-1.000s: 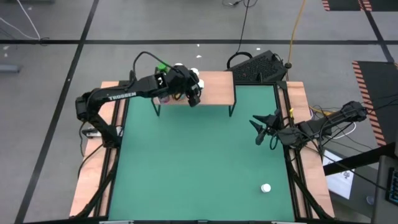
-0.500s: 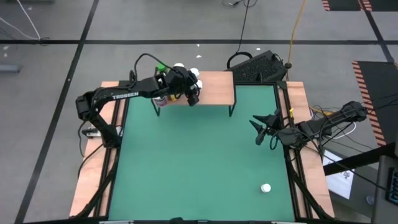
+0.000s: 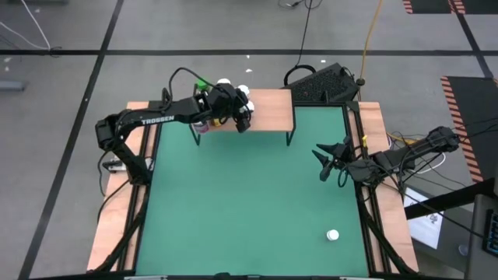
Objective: Pick and place medicine bottles onto shelf by color
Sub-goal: Put the top white supplement bottle on the shelf, then adjust the white supplement bottles
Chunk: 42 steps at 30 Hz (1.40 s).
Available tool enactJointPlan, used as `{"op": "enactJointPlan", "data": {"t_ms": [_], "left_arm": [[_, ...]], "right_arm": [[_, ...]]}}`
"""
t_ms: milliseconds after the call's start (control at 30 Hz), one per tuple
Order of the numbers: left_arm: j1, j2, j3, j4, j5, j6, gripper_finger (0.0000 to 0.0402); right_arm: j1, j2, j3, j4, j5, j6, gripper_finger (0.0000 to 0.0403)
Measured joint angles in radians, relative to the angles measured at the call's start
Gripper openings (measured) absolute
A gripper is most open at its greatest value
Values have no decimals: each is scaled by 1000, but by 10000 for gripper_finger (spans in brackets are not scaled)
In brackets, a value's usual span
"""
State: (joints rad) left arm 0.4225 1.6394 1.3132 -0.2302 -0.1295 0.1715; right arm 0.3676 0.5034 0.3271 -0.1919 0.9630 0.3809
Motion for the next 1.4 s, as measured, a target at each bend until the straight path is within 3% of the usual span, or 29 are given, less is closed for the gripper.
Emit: {"op": "enactJointPlan", "data": {"t_ms": [333,600,833,1033,1267,1400], "left_arm": [[-2,-28,0,-1,-7,30,275],[-71,-189,1,-88,-33,79,278],[-220,-337,2,-426,-159,-15,244],[-356,-366,2,-740,-172,-207,211],[-431,-353,1,-1100,-425,-494,168],[-425,-364,1,-1129,-517,-526,155]], "right_arm": [[0,0,0,0,0,0,130],[0,0,0,0,0,3,130],[0,4,0,0,-1,-1,130],[0,18,0,-1,-4,8,130],[0,27,0,0,-8,18,130],[0,27,0,14,-24,19,130]]}}
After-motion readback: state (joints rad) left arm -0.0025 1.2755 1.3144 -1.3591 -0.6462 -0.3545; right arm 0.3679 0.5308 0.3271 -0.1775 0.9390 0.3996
